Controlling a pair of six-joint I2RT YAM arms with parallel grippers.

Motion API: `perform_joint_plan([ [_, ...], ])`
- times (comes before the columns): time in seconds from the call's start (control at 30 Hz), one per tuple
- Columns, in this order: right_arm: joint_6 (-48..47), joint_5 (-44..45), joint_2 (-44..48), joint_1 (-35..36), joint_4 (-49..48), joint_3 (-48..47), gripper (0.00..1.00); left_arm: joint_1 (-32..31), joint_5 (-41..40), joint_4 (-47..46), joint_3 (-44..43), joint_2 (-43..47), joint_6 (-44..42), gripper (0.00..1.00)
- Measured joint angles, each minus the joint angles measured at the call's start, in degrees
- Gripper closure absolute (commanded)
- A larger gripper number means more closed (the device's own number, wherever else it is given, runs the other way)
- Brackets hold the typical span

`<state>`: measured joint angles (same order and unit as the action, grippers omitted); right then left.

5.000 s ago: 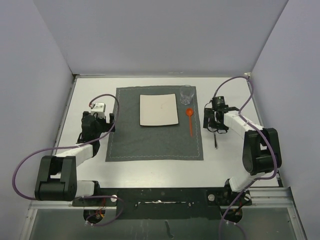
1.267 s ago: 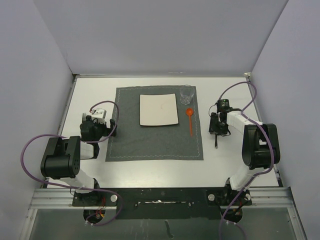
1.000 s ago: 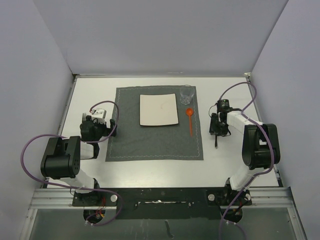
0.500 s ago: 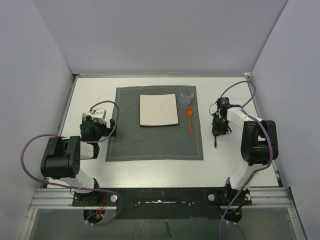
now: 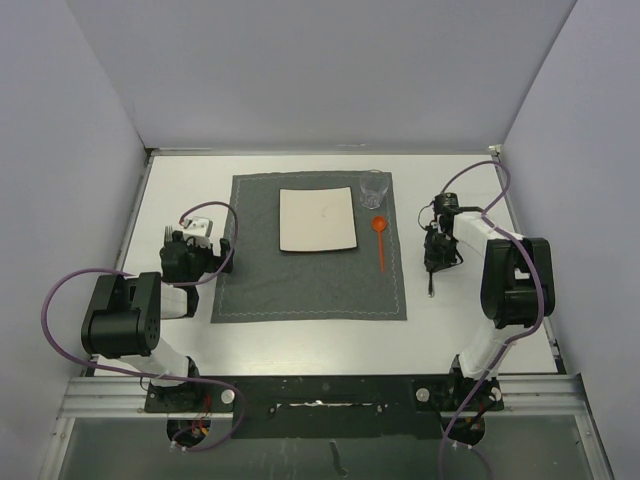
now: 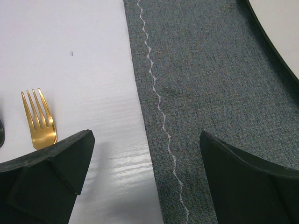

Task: Set the dinner table for one person
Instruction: Pick up the knife at the center of the board.

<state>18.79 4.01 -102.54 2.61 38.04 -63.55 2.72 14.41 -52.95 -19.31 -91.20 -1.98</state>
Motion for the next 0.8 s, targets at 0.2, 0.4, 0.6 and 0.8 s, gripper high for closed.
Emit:
perform_joint_plan([
  [0.2,0.1,0.0,0.3,0.0,0.3,0.1,1.0,0.0,0.0,0.0,0.0,0.0,0.0,0.02],
  [0.4,0.2,0.1,0.7,0.1,1.1,0.2,1.0,0.0,0.0,0.0,0.0,0.0,0.0,0.02],
  [0.6,0.4,0.5,0.9,0.7,3.4,0.2,1.0,0.0,0.0,0.0,0.0,0.0,0.0,0.02],
  [0.8,0.7,1.5,0.9,1.9,5.7,0.1,1.0,0.0,0.0,0.0,0.0,0.0,0.0,0.02],
])
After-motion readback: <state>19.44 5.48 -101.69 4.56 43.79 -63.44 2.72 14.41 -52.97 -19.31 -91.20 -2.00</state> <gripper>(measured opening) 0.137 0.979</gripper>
